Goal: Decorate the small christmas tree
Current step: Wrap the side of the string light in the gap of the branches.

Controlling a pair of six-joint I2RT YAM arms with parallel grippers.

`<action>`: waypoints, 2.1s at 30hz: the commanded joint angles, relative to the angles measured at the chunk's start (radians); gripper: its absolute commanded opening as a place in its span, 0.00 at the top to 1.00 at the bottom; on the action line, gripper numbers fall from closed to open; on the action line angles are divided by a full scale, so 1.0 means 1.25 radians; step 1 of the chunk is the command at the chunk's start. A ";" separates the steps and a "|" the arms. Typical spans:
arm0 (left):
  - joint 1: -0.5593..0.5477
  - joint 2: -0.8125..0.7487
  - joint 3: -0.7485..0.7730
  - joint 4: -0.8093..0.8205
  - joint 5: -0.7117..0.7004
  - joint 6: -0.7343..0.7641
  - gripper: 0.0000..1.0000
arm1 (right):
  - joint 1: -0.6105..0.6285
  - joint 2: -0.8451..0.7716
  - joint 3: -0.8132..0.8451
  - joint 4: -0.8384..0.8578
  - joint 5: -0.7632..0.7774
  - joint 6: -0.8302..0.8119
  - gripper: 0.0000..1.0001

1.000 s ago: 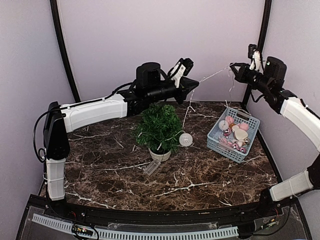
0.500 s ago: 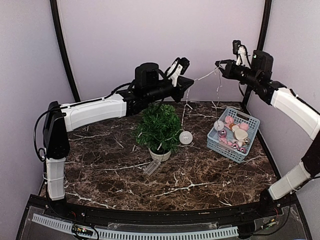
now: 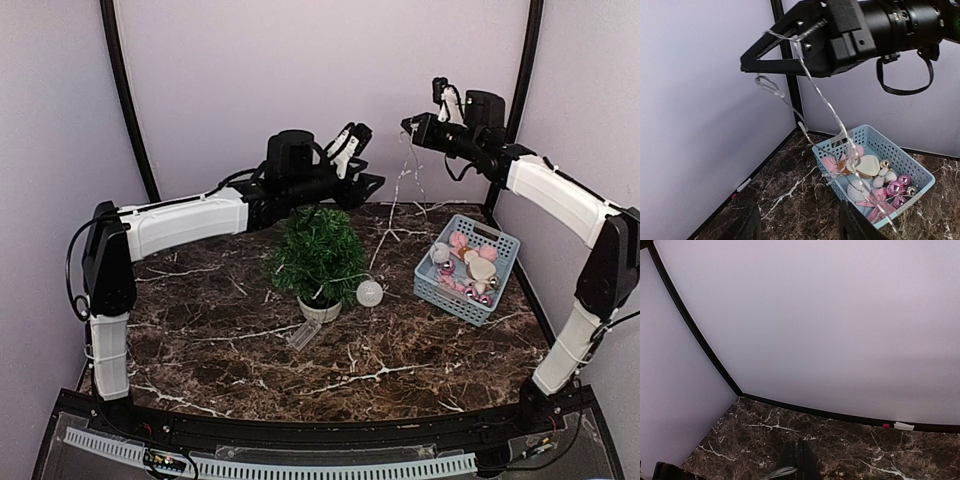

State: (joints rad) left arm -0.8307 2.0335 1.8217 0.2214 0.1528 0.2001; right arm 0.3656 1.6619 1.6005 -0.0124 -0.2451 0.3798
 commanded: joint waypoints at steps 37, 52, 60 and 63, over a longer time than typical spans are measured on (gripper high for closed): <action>0.118 -0.003 0.182 -0.267 0.230 -0.206 0.43 | 0.145 0.262 0.338 -0.008 -0.004 -0.150 1.00; 0.137 0.063 0.251 -0.267 0.291 -0.244 0.49 | 0.179 0.241 0.336 -0.061 0.009 -0.201 1.00; 0.136 0.104 0.247 -0.233 0.285 -0.286 0.72 | 0.204 0.223 0.327 -0.110 0.047 -0.234 1.00; 0.137 0.104 0.267 -0.248 0.230 -0.272 0.86 | 0.204 0.203 0.316 -0.117 0.072 -0.245 1.00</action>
State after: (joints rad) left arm -0.6655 2.1715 2.1067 -0.1024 0.4980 -0.1413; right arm 0.6052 1.9873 1.9915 -0.1520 -0.2008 0.1047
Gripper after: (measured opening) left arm 0.196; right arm 0.010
